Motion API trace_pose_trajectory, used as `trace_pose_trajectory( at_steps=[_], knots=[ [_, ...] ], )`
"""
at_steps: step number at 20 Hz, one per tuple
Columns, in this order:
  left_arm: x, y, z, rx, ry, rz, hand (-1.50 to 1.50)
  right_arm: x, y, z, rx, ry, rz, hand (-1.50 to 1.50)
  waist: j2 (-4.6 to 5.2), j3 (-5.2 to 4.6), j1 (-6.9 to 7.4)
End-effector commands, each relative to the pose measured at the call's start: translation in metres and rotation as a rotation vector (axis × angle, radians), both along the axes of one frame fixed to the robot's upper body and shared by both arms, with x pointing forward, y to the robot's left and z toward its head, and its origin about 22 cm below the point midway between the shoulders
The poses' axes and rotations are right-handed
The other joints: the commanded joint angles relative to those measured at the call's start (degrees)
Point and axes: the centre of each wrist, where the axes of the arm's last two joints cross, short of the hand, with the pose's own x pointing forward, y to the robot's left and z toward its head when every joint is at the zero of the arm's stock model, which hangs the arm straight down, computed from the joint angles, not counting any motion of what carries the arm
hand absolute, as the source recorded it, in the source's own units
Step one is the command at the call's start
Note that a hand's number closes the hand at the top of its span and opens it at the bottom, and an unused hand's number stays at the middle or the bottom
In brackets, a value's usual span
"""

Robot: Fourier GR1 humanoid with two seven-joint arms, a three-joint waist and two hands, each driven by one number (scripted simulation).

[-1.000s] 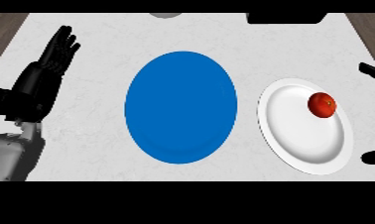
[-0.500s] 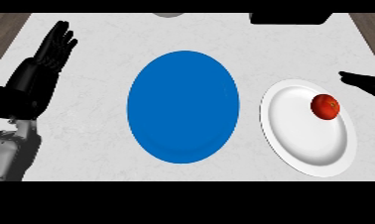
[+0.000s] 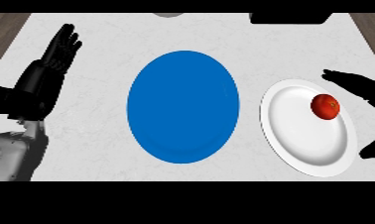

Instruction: Pick the tomato from the plate and place it in the plate

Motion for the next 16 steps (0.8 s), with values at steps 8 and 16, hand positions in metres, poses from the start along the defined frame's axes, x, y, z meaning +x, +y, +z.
trace_pose_trajectory(
  at_steps=[8, 16],
  knots=[
    [0.002, 0.018, -0.004, -0.014, 0.014, -0.012, 0.0, 0.014, -0.005, -0.045, -0.095, 0.066, -0.067, -1.5, -0.04, 0.0, -0.16],
    [0.008, 0.01, -0.003, 0.008, -0.006, 0.019, 0.0, 0.038, -0.015, -0.073, -0.091, 0.129, -0.03, -1.5, 0.03, 0.02, -0.03]
  ],
)
